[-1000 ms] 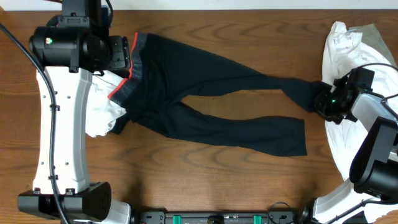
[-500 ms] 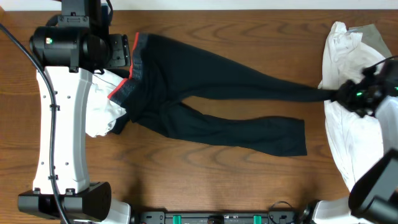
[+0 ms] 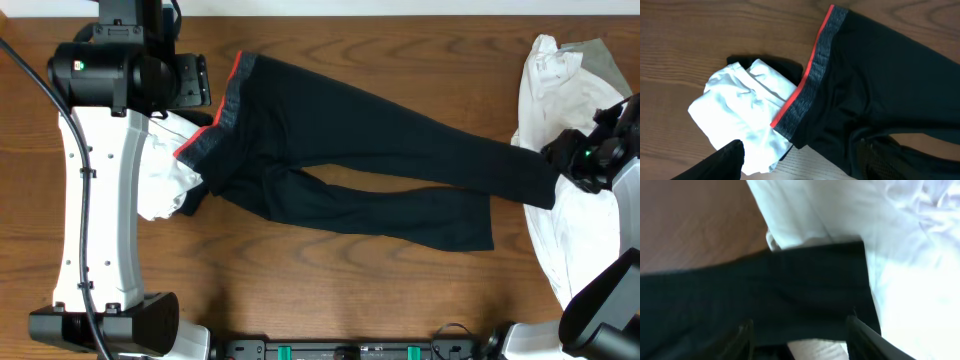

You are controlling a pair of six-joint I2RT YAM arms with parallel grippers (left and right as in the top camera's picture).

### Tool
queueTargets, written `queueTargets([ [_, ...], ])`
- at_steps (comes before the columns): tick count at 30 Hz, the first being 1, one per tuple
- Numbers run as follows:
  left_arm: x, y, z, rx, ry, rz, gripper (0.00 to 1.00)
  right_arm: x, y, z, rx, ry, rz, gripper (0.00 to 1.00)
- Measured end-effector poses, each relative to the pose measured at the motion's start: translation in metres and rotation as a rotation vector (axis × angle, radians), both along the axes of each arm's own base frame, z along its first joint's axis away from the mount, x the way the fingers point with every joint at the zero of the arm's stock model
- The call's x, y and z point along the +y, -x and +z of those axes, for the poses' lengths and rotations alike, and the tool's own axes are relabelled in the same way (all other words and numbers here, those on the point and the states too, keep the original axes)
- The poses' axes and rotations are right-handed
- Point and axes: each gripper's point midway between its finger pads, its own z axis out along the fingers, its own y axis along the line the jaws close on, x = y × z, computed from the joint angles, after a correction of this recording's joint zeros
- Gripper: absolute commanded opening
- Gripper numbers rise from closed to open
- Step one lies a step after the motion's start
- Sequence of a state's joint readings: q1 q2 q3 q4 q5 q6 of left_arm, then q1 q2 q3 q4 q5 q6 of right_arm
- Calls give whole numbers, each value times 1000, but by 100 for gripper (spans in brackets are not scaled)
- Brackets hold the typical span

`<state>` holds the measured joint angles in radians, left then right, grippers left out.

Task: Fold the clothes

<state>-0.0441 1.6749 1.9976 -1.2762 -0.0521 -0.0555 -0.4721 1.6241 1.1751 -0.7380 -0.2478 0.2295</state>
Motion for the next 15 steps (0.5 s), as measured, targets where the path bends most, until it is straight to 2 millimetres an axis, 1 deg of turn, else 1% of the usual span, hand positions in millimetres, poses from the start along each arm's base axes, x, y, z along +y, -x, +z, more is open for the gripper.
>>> queueTargets([
  [3,0,3,-1,12,-1,0,74,15,7,-2,21,-61,47,59],
  [6,0,8,-4,35,-2,0,74,36,15,-3,45,-124,119,60],
  [9,1,17,-2,51,-2,0,75,64,23,-5,91,-159,216,63],
  [10,1,23,0,53,-3,0,84,74,25,-6,108,-162,250,63],
  [11,1,28,3,53,-5,-3,89,85,29,-7,129,-165,287,63],
  [13,2,41,13,39,-1,2,95,104,34,-10,168,-143,363,64],
  [15,2,53,24,19,-1,0,97,117,36,-12,191,-116,415,64],
])
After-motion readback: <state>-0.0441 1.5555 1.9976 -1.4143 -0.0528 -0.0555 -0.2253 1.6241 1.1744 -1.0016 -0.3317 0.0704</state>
